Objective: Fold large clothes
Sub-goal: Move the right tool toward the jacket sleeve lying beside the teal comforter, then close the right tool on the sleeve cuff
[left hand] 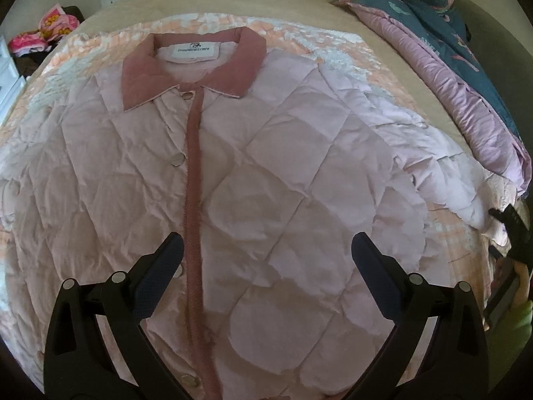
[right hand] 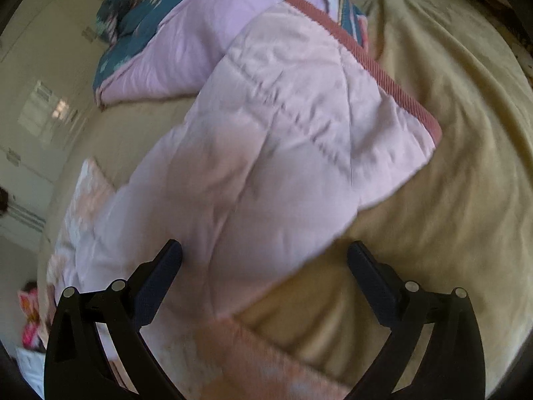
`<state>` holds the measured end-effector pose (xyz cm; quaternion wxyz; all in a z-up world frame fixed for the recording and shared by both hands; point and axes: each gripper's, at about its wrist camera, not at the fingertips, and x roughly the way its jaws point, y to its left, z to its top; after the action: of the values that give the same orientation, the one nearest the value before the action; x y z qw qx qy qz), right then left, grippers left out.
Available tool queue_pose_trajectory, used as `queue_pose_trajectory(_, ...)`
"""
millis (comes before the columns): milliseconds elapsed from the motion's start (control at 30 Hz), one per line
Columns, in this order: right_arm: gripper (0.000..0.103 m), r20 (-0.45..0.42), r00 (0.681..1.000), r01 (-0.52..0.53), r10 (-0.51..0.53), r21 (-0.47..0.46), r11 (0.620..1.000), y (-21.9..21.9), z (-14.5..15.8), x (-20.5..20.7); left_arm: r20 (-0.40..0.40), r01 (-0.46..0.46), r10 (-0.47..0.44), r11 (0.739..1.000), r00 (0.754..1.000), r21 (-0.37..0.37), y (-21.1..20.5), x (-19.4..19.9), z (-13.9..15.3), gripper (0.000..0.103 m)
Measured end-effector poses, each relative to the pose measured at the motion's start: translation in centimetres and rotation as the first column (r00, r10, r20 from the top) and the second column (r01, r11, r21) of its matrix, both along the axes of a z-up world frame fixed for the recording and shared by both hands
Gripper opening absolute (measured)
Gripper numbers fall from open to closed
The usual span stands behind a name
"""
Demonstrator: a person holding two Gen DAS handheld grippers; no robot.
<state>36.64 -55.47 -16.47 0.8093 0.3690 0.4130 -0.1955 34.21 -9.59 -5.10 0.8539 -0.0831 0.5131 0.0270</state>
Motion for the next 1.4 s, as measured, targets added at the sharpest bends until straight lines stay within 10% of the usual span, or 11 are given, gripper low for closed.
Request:
queue_pose_trajectory(200, 0.034, 0.085, 0.995, 0.047, -0.047, 0.01, 0.999, -1.7, 0.6, -0.3, 0.007, -0.009, 0.008, 1.0, 1.0, 0.022, 1.2, 0.1, 0.7, 0.094)
queue_pose_trajectory(300, 0.023, 0.17, 0.985, -0.002, 0.014, -0.072, 0.997, -0.2, 3.3, -1.0, 0.018, -0.014, 0.014, 0.999, 1.0, 0.034, 1.9, -0.1, 1.4, 0.094)
queue_pose_trajectory(733, 0.018, 0.379, 0.88, -0.189, 0.285, -0.271, 0.944, 8.6, 14.9, -1.3, 0.104, -0.049, 0.046, 0.999, 0.994, 0.022, 6.0, -1.8, 6.0, 0.094)
queue_pose_trajectory(1400, 0.016, 0.409, 0.777, -0.307, 0.479, -0.417, 0.855, 19.5, 22.2, -1.4, 0.159, -0.07, 0.073, 0.997, 0.984, -0.026, 12.9, -4.4, 9.2, 0.094)
